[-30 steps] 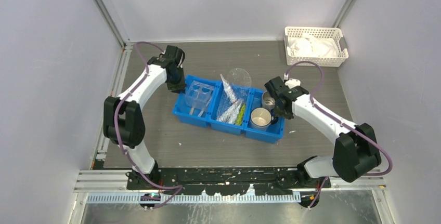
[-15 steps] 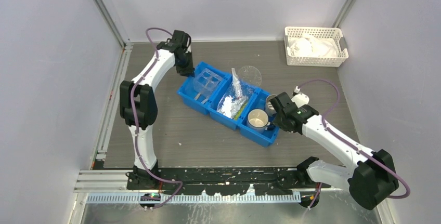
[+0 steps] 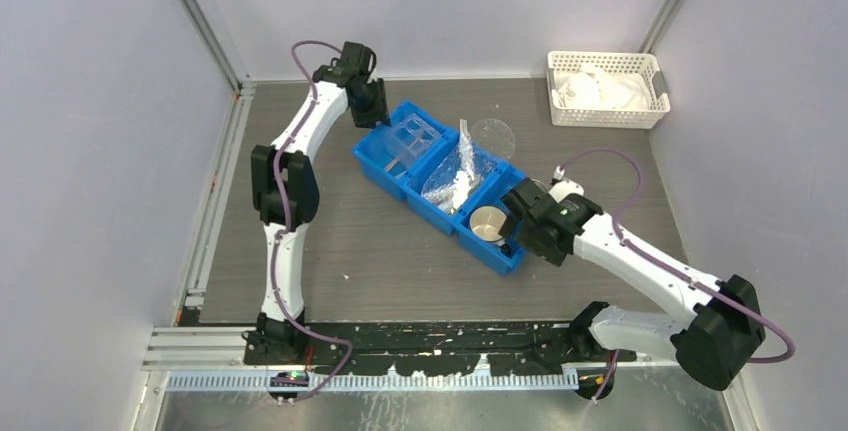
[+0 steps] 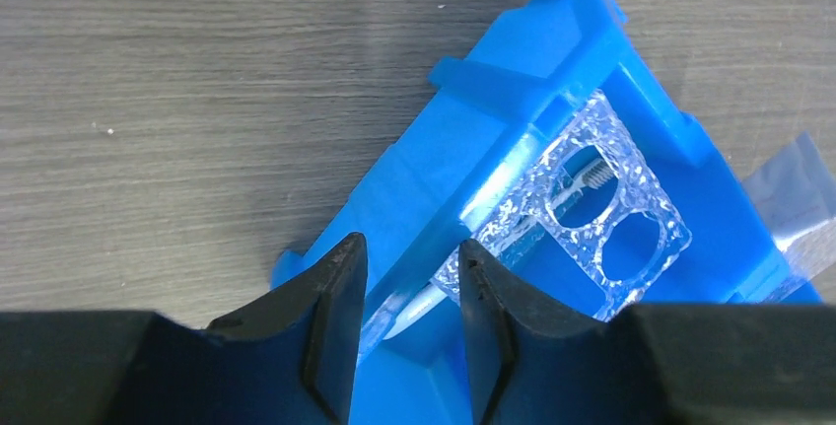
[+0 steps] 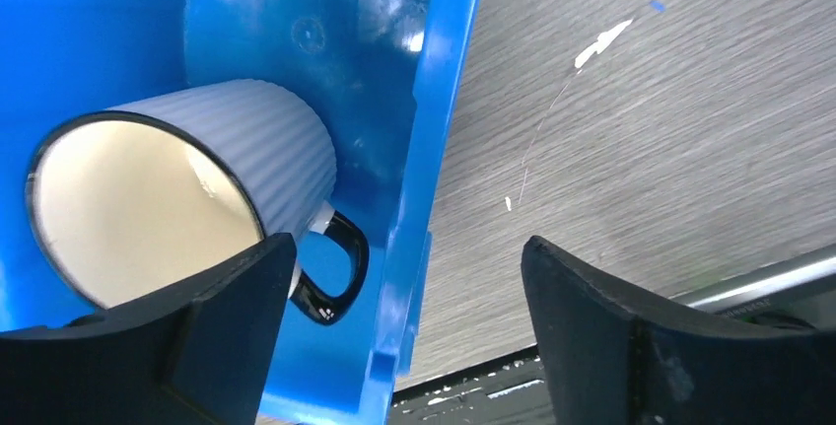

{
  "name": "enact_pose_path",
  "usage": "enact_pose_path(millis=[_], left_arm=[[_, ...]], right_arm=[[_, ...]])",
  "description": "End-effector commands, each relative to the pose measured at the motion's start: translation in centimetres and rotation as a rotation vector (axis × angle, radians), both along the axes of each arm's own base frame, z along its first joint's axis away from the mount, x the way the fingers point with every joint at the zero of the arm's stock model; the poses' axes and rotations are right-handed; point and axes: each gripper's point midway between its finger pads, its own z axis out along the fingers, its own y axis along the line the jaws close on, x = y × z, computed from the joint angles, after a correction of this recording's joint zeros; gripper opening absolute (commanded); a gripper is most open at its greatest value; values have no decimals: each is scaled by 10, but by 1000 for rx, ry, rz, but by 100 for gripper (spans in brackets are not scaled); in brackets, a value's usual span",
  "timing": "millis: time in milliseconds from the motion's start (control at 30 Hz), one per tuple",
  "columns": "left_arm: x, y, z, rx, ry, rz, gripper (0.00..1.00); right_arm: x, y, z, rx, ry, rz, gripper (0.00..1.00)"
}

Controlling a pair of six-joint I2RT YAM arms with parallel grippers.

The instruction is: Prepare toiletry sets of a toothbrush and toothpaste on the tray

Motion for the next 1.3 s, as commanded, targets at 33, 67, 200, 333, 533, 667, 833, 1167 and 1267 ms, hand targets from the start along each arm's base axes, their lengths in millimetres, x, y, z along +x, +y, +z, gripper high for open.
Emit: enact_pose_path(millis=[33,67,200,333,533,667,833,1167,1267], left_arm=[[0,18,30,24,-37,95,42],[-1,21,37,31,-49,100,43],[-13,31,58,55,-66,110,43],[-32,44,71,98,-56,133,39],[-78,39,70,20,-6,119,1],[-90,32,51,-18,40,109,1],[-92,12,44,-29,37,82,1],[-89,5,-6,52,137,92,1],[-84,9,-18,89,154,97,1]], right_arm=[[20,0,72,-17,-146,92,99],[23,0,83,-30,-166,122,99],[36,5,108,-94,-192,246,88],[44,13,94,-176,-115,378,39],[42,22,50,-220,14,488,18],[40,23,33,-220,37,501,11],[31,18,25,-211,52,501,6],[3,19,-1,-142,105,516,1],[-4,28,-4,-114,105,533,1]])
